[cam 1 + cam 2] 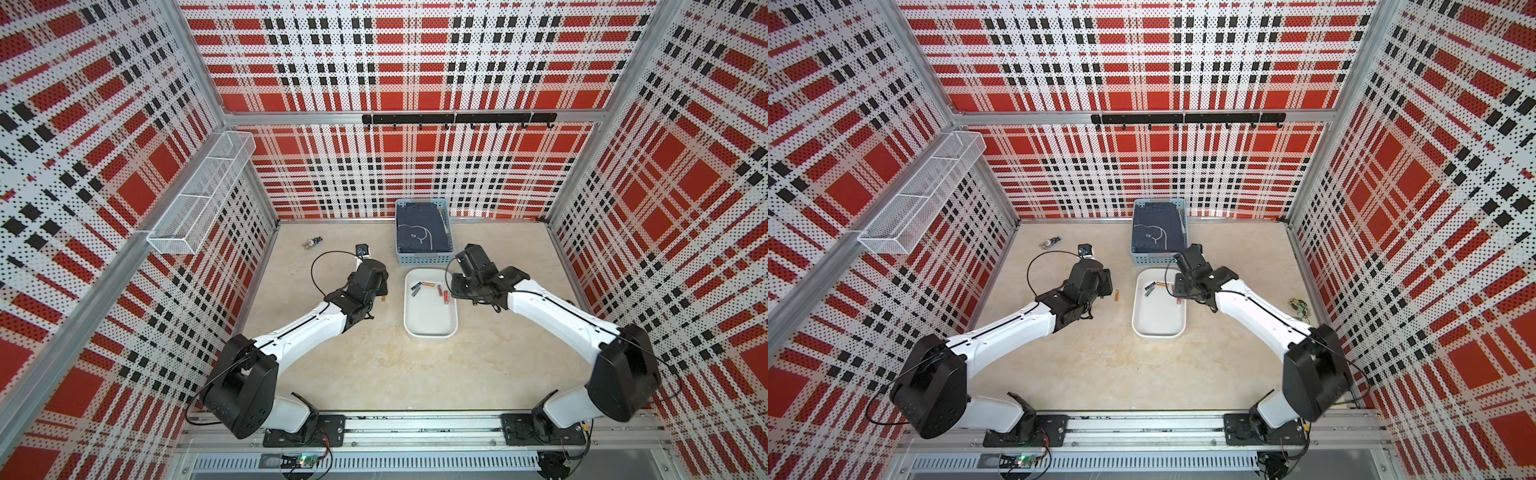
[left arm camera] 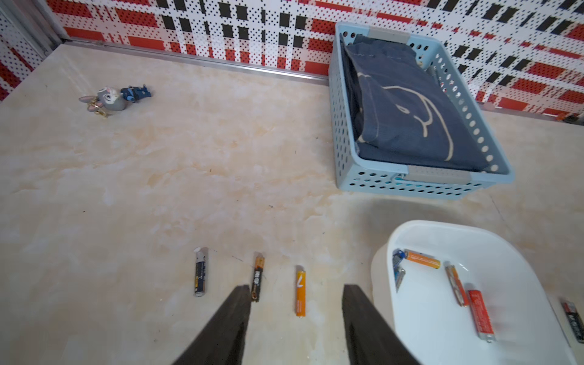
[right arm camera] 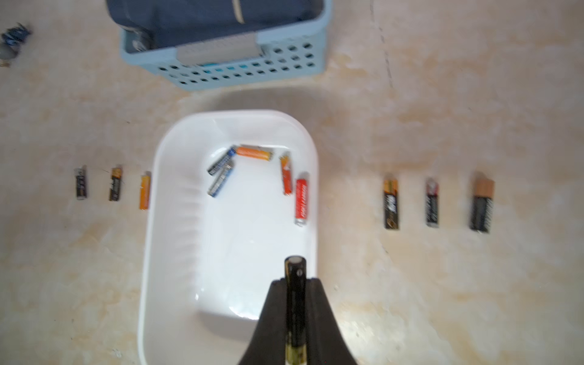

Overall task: Take the batteries out of the storage box
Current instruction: Place the battery at the center of the board.

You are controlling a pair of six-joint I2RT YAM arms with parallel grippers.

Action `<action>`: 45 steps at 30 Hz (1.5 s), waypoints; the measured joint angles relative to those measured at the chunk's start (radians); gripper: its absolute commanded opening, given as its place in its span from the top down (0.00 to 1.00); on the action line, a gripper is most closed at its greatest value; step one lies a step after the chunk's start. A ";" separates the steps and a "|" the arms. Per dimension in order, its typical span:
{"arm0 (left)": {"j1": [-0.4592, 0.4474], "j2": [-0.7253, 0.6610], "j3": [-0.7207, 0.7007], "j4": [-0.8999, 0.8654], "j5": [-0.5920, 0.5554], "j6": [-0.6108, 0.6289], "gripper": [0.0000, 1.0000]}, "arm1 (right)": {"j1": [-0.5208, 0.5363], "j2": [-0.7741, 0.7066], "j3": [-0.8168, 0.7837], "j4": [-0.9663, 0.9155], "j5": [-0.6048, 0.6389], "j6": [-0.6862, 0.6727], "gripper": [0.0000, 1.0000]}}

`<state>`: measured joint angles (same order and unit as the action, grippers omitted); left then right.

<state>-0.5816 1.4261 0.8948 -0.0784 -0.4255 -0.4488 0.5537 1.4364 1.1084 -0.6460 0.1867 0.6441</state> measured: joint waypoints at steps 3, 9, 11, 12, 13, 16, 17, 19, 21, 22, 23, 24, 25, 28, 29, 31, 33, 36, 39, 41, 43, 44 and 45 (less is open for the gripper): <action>0.000 -0.002 -0.025 0.052 0.018 -0.001 0.48 | -0.041 -0.071 -0.125 -0.014 0.014 -0.001 1.00; 0.004 0.022 -0.030 0.093 0.058 -0.004 0.48 | -0.048 -0.037 -0.278 0.006 0.003 0.000 1.00; 0.004 0.036 -0.024 0.097 0.069 -0.005 0.48 | -0.048 -0.008 -0.296 0.027 0.000 0.001 1.00; 0.004 0.039 -0.024 0.100 0.072 -0.005 0.48 | -0.048 0.005 -0.298 0.039 0.002 0.001 1.00; 0.003 0.040 -0.024 0.100 0.077 -0.005 0.48 | -0.048 0.020 -0.298 0.055 0.007 0.000 1.00; 0.003 0.040 -0.024 0.100 0.078 -0.005 0.48 | -0.048 0.059 -0.298 0.100 0.029 0.000 1.00; 0.003 0.040 -0.024 0.100 0.078 -0.005 0.48 | -0.048 0.070 -0.298 0.113 0.036 0.000 1.00; 0.003 0.040 -0.024 0.097 0.078 -0.004 0.48 | -0.048 0.097 -0.298 0.135 0.047 0.001 1.00; 0.003 0.040 -0.024 0.097 0.077 -0.004 0.48 | -0.048 0.121 -0.298 0.153 0.054 0.002 1.00; 0.003 0.040 -0.024 0.095 0.077 -0.004 0.48 | -0.048 0.132 -0.298 0.163 0.056 0.003 1.00; 0.003 0.040 -0.024 0.094 0.077 -0.004 0.48 | -0.048 0.141 -0.298 0.172 0.058 0.005 1.00; 0.003 0.040 -0.024 0.094 0.076 -0.004 0.48 | -0.048 0.149 -0.298 0.179 0.059 0.006 1.00; 0.003 0.040 -0.024 0.094 0.076 -0.004 0.48 | -0.048 0.153 -0.298 0.188 0.064 0.009 1.00; 0.003 0.040 -0.024 0.094 0.077 -0.004 0.47 | -0.048 0.158 -0.299 0.208 0.069 0.018 0.94; 0.003 0.040 -0.024 0.094 0.077 -0.004 0.47 | -0.048 0.158 -0.301 0.212 0.071 0.020 0.89; 0.003 0.040 -0.024 0.093 0.077 -0.004 0.46 | -0.048 0.158 -0.306 0.222 0.077 0.028 0.83; 0.003 0.040 -0.024 0.093 0.077 -0.003 0.46 | -0.048 0.158 -0.310 0.230 0.080 0.032 0.77; 0.003 0.040 -0.024 0.092 0.078 -0.003 0.46 | -0.048 0.158 -0.311 0.233 0.085 0.034 0.71; -0.003 0.040 -0.023 0.084 0.077 -0.002 0.45 | -0.048 0.155 -0.311 0.226 0.087 0.034 0.67; -0.016 0.040 -0.013 0.064 0.072 0.001 0.45 | -0.048 0.148 -0.305 0.207 0.087 0.033 0.64; -0.039 0.040 0.011 0.040 0.060 0.006 0.44 | -0.048 0.125 -0.293 0.170 0.087 0.029 0.62; -0.052 0.040 0.027 0.033 0.056 0.008 0.45 | -0.048 0.105 -0.281 0.149 0.089 0.027 0.60; -0.066 0.041 0.047 0.024 0.056 0.009 0.46 | -0.048 0.078 -0.267 0.131 0.092 0.023 0.58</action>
<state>-0.6472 1.4670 0.9421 -0.0540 -0.3698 -0.4400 0.5053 1.5146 0.8410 -0.5152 0.2783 0.6670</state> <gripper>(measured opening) 0.555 0.392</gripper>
